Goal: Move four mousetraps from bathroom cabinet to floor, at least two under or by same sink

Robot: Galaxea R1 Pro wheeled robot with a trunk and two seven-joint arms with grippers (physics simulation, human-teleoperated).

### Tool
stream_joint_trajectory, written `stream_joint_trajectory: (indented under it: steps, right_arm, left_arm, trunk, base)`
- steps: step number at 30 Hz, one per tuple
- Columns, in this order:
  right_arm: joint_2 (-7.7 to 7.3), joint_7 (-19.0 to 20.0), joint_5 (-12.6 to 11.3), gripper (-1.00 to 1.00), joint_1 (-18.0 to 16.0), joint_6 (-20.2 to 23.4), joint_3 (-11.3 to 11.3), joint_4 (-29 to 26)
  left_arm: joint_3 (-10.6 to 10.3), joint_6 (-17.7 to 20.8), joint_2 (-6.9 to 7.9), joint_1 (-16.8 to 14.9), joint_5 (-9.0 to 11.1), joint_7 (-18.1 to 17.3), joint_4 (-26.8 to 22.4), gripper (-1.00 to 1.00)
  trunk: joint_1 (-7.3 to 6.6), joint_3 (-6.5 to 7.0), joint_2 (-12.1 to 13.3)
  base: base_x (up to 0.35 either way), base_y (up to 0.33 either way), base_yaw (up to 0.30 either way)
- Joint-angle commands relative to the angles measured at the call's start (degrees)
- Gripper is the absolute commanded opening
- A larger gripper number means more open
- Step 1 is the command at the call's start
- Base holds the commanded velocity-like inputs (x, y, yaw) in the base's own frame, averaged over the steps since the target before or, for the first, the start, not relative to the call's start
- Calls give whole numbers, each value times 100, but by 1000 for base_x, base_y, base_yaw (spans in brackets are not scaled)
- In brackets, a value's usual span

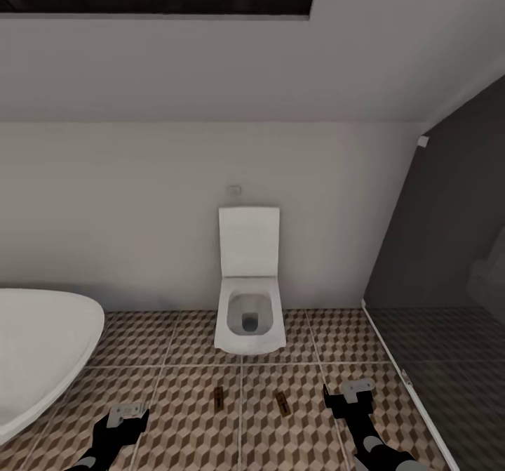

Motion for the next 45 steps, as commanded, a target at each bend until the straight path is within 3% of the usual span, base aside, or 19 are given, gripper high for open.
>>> stream_joint_trajectory:
  steps: [1, 45]
  right_arm:
    - [0, -44, 4, 100, -4, -6, 47, 4]
    - [8, -44, 4, 100, -4, 0, 47, 6]
  left_arm:
    - [-40, -33, -2, -10, 59, -34, 24, 100]
    - [-40, -32, -4, -10, 59, -34, 24, 100]
  trunk:
    - [-22, 12, 37]
    - [-989, 802, 1802]
  base:
    - [0, 0, 0]
    - [0, 0, 0]
